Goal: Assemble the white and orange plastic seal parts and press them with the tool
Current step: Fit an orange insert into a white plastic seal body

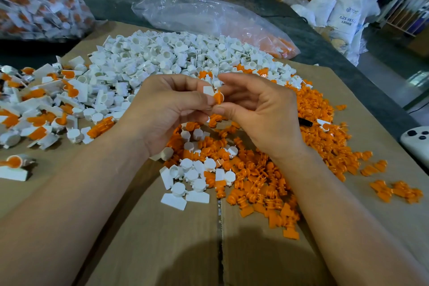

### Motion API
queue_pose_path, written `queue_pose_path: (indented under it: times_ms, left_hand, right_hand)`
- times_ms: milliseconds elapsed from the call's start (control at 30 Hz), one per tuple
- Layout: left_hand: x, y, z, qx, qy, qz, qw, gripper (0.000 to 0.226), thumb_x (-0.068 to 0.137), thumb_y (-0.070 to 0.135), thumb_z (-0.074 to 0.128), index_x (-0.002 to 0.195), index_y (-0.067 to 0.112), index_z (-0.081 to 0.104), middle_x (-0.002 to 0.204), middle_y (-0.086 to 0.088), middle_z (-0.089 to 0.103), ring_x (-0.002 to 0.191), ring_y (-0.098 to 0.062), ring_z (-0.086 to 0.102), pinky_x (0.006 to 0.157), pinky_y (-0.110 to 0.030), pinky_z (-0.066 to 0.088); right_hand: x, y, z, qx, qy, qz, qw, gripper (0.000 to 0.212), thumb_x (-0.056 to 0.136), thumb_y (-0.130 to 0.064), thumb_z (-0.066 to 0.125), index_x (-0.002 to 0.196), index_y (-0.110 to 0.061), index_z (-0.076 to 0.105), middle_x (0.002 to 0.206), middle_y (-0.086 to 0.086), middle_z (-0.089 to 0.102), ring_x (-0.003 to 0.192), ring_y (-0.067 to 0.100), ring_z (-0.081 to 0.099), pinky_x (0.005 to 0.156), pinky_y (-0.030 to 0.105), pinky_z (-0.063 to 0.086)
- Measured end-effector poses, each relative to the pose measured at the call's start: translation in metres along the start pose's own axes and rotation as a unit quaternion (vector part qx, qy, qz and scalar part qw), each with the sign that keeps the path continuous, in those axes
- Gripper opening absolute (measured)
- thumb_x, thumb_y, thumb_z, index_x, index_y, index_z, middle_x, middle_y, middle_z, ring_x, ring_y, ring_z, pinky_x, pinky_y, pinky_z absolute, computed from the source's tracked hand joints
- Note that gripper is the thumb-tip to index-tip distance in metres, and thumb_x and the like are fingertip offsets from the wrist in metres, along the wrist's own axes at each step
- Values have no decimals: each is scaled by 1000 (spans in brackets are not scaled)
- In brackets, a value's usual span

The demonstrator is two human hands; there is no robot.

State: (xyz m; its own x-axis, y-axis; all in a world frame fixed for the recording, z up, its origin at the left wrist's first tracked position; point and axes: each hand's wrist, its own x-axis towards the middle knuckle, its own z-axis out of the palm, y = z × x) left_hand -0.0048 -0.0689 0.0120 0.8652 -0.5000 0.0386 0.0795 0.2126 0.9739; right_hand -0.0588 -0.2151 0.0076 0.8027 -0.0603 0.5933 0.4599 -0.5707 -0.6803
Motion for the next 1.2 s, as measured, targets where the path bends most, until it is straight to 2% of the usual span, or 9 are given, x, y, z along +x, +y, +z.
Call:
queue_pose_path:
  times_ms: [100,300,467,567,733,1000,1200]
  left_hand:
    - [0,1,0,-8,0,1,1000,17,52,8,69,68,5,66,59,-4,67,51,-10,62,51,-16,52]
    - [-1,3,-1,-2,-5,13,1000,18,50,9,70,67,7,66,59,-3,67,51,-11,62,50,-17,51]
    - [-1,4,-1,12,-2,3,1000,14,48,11,72,61,11,68,59,-4,67,51,-12,63,47,-16,49]
    - [-2,5,-2,34,8,-11,999,13,44,16,74,56,16,70,58,-3,65,49,-11,60,43,-15,44]
    - [-2,5,-1,28,15,-20,999,13,43,15,73,55,15,68,54,-2,63,44,-10,56,39,-12,36]
    - [-2,5,-1,27,13,-17,999,12,46,12,71,57,15,66,55,-3,63,44,-9,56,38,-12,36]
    - [-1,4,-1,32,18,-9,999,12,46,13,72,57,14,67,56,-3,63,44,-10,56,40,-13,37]
  right_hand:
    - [1,-1,-1,35,-4,18,999,51,68,-4,75,108,-28,52,86,-15,62,80,1,65,74,15,52]
    - [1,-2,-2,33,-15,29,999,50,69,-4,74,110,-24,54,91,-9,62,83,2,64,75,17,53]
    - [3,-2,-3,27,-33,29,999,40,72,-4,72,104,-24,60,91,-1,66,84,12,67,77,28,55]
    - [2,-1,-4,35,-40,32,998,41,73,-1,71,102,-27,60,91,-5,65,84,10,67,76,26,55]
    - [1,1,-2,-5,-40,11,999,44,72,-2,71,109,-21,57,89,-12,62,83,4,65,75,18,53]
    - [1,2,-2,-18,-38,6,999,40,73,1,71,106,-19,60,88,-1,66,79,7,66,73,19,54]
    - [1,2,-2,-21,-48,12,999,42,72,-1,73,106,-21,59,89,-4,64,81,7,65,74,18,53]
